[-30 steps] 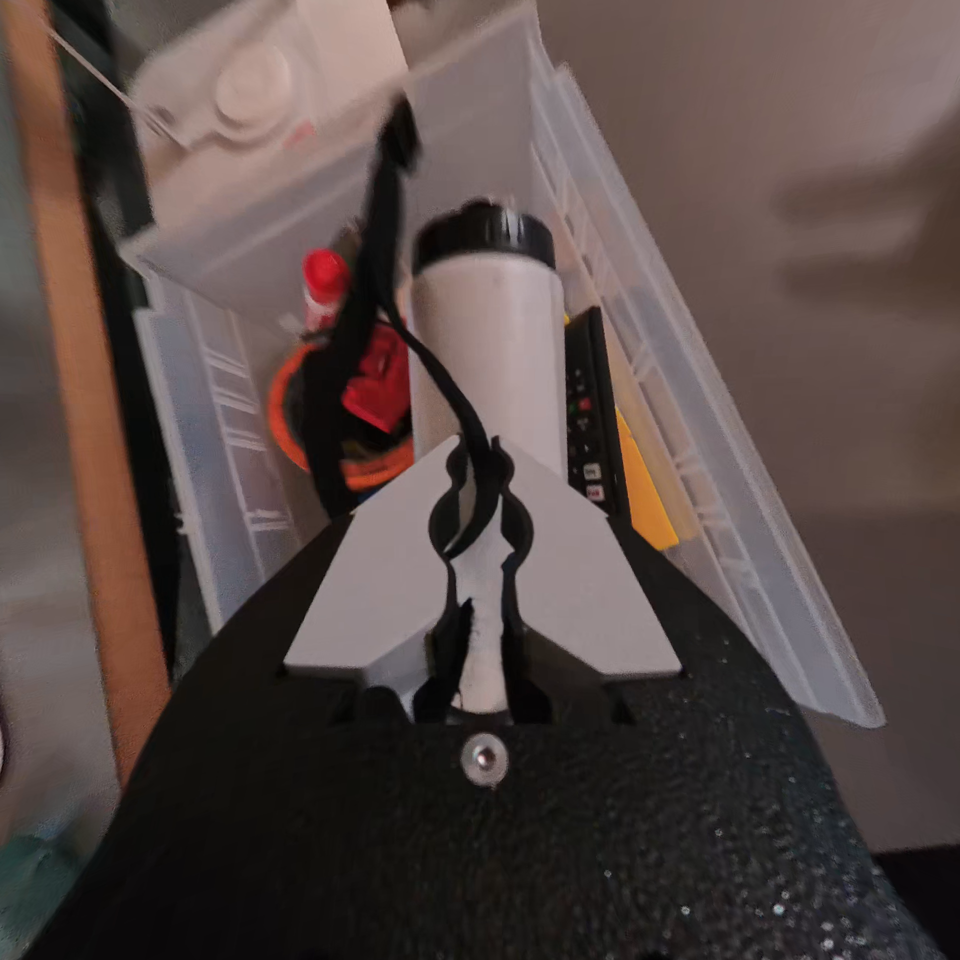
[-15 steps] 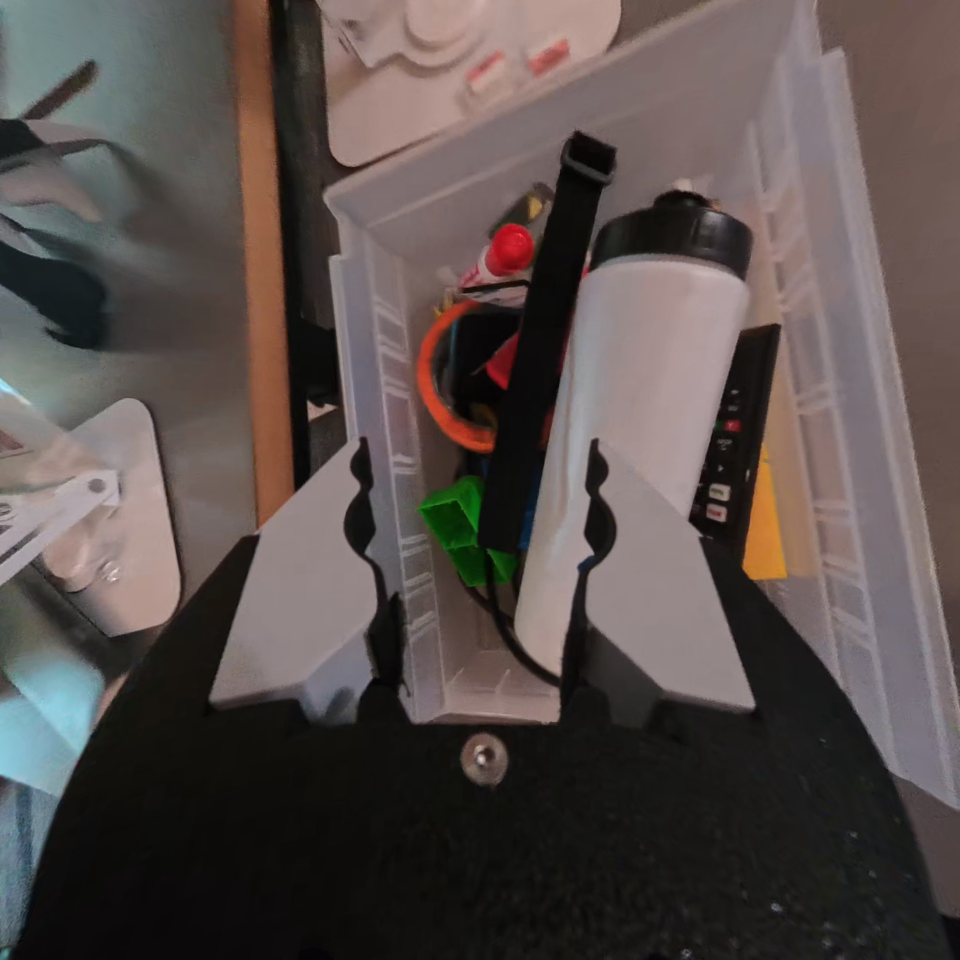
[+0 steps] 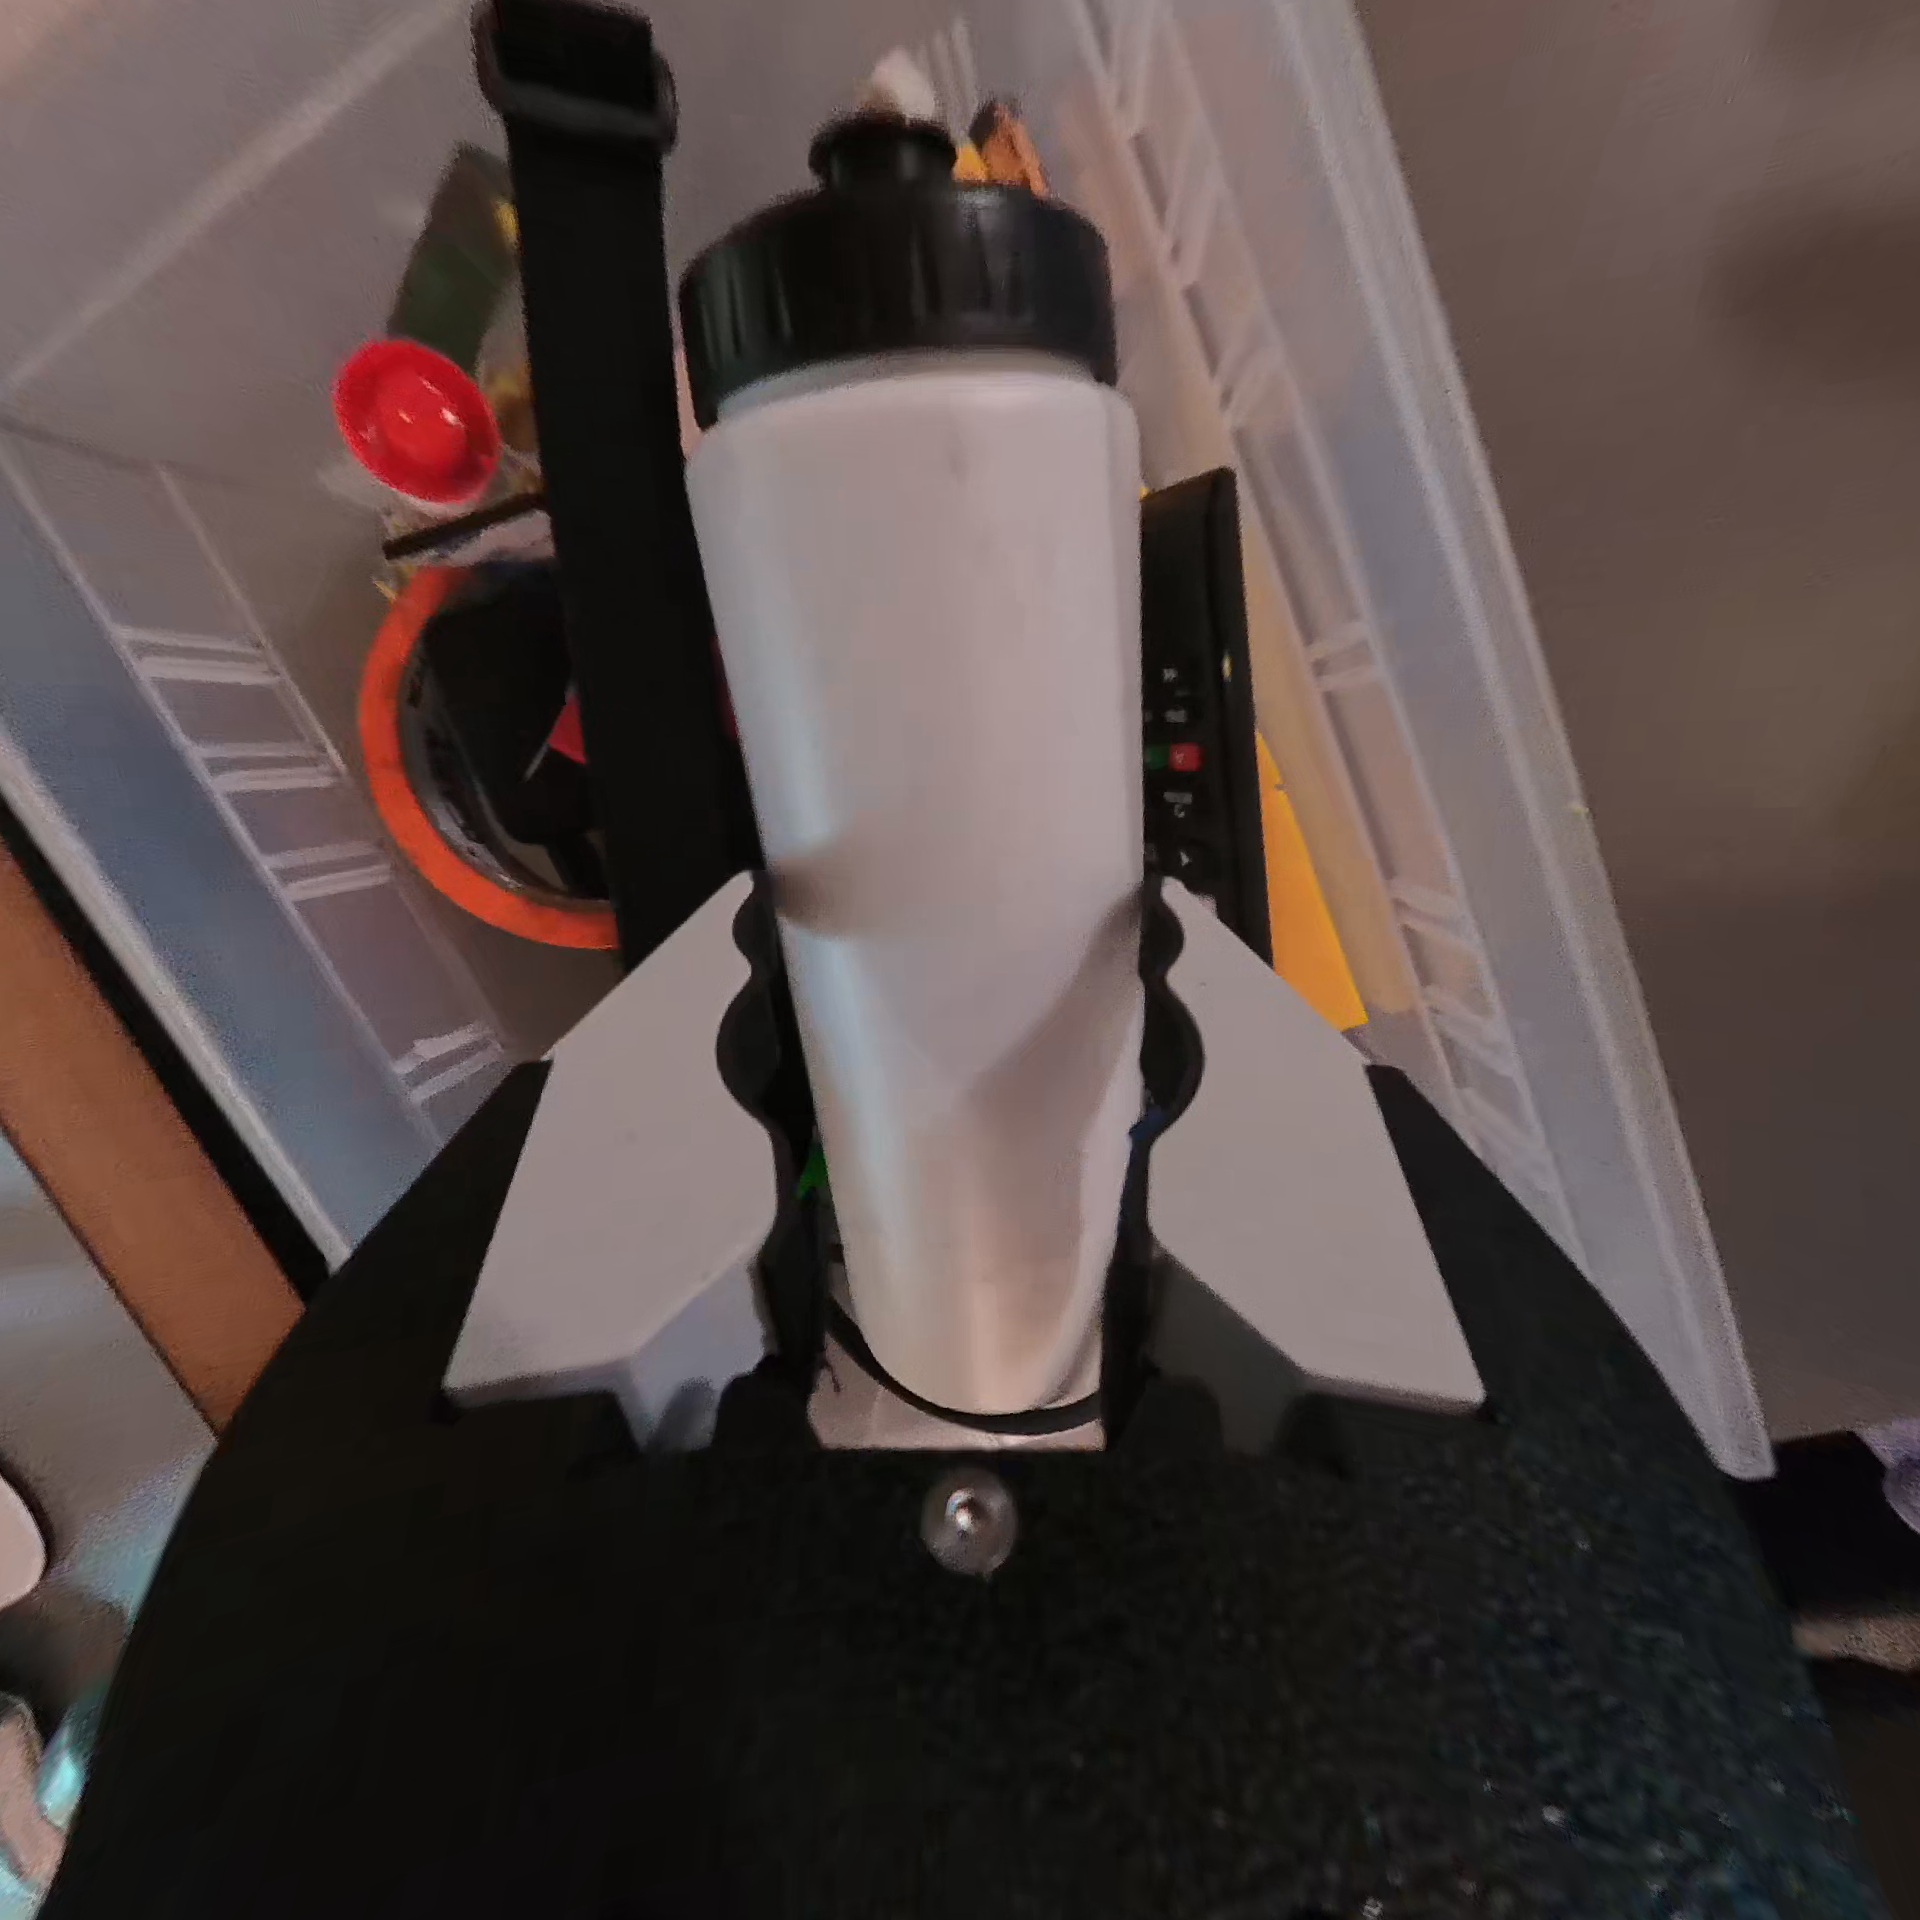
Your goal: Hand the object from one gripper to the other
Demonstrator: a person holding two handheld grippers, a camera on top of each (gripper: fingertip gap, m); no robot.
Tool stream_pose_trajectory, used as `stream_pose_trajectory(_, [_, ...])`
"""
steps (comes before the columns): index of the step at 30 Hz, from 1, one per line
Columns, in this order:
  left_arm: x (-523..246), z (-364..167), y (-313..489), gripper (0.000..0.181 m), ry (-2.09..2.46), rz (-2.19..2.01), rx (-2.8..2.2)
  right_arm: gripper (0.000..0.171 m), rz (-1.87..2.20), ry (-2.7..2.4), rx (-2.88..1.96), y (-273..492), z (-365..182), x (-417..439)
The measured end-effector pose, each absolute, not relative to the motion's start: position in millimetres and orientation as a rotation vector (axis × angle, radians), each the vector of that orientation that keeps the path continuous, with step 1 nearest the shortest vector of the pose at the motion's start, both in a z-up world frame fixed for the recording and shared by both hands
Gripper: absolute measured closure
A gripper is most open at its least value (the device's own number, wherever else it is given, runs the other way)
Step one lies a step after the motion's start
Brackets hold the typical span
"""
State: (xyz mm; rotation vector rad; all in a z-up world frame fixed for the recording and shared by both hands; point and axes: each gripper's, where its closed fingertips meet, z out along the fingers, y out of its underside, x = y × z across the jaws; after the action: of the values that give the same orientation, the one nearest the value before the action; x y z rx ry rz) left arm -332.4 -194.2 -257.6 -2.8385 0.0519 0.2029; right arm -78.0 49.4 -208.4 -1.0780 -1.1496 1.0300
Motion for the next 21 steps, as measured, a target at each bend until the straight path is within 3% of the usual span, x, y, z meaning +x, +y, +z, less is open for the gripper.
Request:
stream_pose_trajectory(3, [-334.0,-279.2,-208.2,0.101,0.035,0.167,-2.973,0.120,1.029,-1.153,-1.080,49.2,-209.1,-78.7])
stream_pose_trajectory(12, [-333.0,-285.9,-208.2,0.098,-0.091,0.004,-2.939,0.121,1.018,-1.175,-1.080,46.6,-211.6,-81.5])
stream_pose_trajectory(21, [-339.9,-281.9,-215.8,0.100,-0.056,0.414,-2.773,0.121,1.026,-1.173,-1.085,46.4,-211.6,-81.4])
